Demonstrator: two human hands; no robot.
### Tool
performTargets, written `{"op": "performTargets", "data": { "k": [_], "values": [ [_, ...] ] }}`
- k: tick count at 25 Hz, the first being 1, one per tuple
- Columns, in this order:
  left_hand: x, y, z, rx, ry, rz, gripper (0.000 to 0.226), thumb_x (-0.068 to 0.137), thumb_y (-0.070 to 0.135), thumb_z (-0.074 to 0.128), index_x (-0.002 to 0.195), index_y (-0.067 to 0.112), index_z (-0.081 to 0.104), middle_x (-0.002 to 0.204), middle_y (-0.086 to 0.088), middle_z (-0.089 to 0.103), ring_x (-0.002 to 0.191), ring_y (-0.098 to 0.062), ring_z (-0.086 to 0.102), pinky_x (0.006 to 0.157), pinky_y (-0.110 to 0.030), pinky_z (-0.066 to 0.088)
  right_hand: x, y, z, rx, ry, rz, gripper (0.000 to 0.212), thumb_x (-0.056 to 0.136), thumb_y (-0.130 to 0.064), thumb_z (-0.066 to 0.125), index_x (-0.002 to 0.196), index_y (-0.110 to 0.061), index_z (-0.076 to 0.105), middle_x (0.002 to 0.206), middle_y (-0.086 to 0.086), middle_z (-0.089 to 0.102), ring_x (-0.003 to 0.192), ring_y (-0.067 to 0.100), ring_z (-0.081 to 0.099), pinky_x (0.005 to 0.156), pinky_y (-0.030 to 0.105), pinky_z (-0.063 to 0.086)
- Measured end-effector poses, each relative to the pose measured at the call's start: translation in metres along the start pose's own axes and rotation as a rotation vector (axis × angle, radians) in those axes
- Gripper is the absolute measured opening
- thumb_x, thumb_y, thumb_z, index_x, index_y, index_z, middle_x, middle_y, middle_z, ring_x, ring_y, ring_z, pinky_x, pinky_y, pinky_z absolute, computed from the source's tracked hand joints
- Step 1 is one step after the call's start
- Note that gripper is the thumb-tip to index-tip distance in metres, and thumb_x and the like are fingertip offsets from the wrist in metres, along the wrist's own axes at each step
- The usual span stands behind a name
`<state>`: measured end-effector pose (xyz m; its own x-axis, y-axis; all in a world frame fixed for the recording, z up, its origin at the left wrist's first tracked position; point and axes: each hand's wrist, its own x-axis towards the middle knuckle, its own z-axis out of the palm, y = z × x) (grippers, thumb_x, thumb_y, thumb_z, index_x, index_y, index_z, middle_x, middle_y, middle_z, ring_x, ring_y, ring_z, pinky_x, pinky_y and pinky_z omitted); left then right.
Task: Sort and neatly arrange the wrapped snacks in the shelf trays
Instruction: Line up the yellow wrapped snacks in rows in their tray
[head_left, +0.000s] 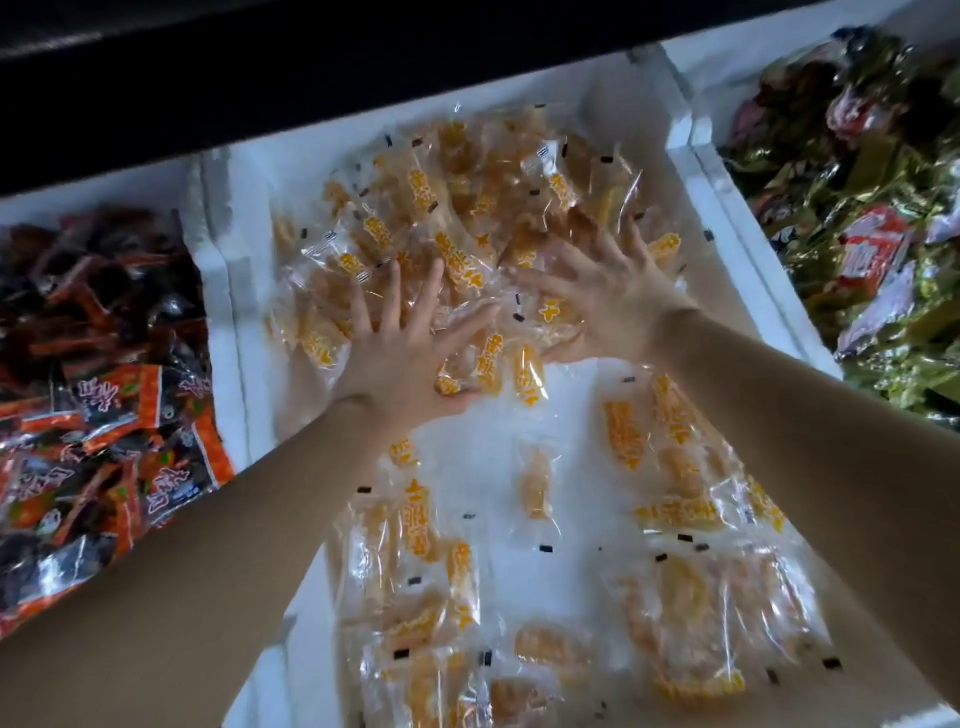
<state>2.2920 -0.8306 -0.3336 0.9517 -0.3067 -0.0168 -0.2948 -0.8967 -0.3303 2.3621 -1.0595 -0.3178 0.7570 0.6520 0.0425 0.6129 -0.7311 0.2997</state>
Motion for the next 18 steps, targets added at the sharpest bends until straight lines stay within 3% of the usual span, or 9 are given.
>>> {"op": "performTargets", "data": {
  "k": [2, 5, 8, 10, 13, 15, 18],
  "values": [
    [0.011, 0.001, -0.003, -0.008, -0.023, -0.027, 0.088, 0.075, 0.084, 0.019, 0.125, 0.047, -0.042, 0.154, -0.012, -0.028, 0.141, -0.049, -0.007, 0.109, -0.068, 0.004, 0.007, 0.009, -0.002, 0.032, -0.031, 0.022, 0.096, 0.06, -0.075, 0.041, 0.146, -0.04, 0.02, 0.157, 0.003, 0.015, 0.141, 0.044, 0.01, 0.105, 0.07, 0.016],
    [0.021, 0.002, -0.005, -0.01, -0.031, -0.056, 0.09, 0.076, 0.084, 0.024, 0.134, 0.046, -0.034, 0.154, -0.012, -0.028, 0.141, -0.049, -0.01, 0.11, -0.068, 0.003, 0.012, 0.014, -0.005, 0.007, -0.038, 0.051, 0.094, 0.067, -0.075, 0.049, 0.147, -0.042, 0.011, 0.158, -0.002, -0.001, 0.144, 0.037, -0.002, 0.107, 0.069, 0.006],
    [0.024, 0.004, -0.009, -0.007, -0.058, -0.074, 0.089, 0.079, 0.082, 0.025, 0.142, 0.044, -0.025, 0.154, -0.013, -0.026, 0.141, -0.05, -0.009, 0.109, -0.069, 0.002, 0.012, 0.013, -0.015, -0.066, -0.104, 0.056, 0.097, 0.072, -0.072, 0.052, 0.148, -0.037, 0.004, 0.158, -0.001, 0.004, 0.144, 0.034, -0.004, 0.107, 0.067, 0.0],
    [0.015, 0.008, -0.017, -0.018, -0.041, -0.057, 0.082, 0.085, 0.075, 0.027, 0.147, 0.041, -0.015, 0.156, -0.015, -0.023, 0.141, -0.05, -0.008, 0.108, -0.07, 0.002, 0.0, 0.002, -0.024, -0.061, -0.09, 0.097, 0.092, 0.08, -0.056, 0.059, 0.149, -0.031, 0.003, 0.158, 0.002, 0.006, 0.144, 0.033, -0.003, 0.109, 0.065, 0.0],
    [-0.025, 0.021, -0.026, -0.168, 0.127, 0.032, 0.065, 0.093, 0.056, 0.028, 0.151, 0.035, 0.009, 0.158, -0.017, -0.007, 0.142, -0.048, -0.002, 0.107, -0.071, 0.004, -0.045, -0.023, -0.034, 0.159, 0.119, 0.149, 0.074, 0.088, -0.025, 0.055, 0.149, -0.02, 0.015, 0.153, 0.011, 0.021, 0.142, 0.041, 0.01, 0.108, 0.065, 0.008],
    [-0.071, 0.035, -0.022, -0.217, 0.196, 0.119, 0.063, 0.092, 0.055, 0.026, 0.15, 0.032, 0.017, 0.159, -0.016, 0.005, 0.143, -0.046, 0.003, 0.107, -0.072, 0.008, -0.092, -0.046, -0.029, 0.262, 0.217, 0.089, 0.065, 0.089, -0.037, 0.042, 0.148, -0.019, 0.019, 0.151, 0.014, 0.028, 0.138, 0.045, 0.019, 0.105, 0.068, 0.018],
    [-0.15, 0.061, -0.007, -0.167, 0.148, 0.278, 0.07, 0.086, 0.064, 0.029, 0.149, 0.033, 0.021, 0.156, -0.017, 0.02, 0.142, -0.045, 0.012, 0.105, -0.073, 0.008, -0.159, -0.09, -0.013, 0.237, 0.113, -0.055, 0.078, 0.082, -0.062, 0.036, 0.149, -0.025, 0.021, 0.153, 0.014, 0.024, 0.139, 0.044, 0.017, 0.104, 0.068, 0.022]
  ]
}}
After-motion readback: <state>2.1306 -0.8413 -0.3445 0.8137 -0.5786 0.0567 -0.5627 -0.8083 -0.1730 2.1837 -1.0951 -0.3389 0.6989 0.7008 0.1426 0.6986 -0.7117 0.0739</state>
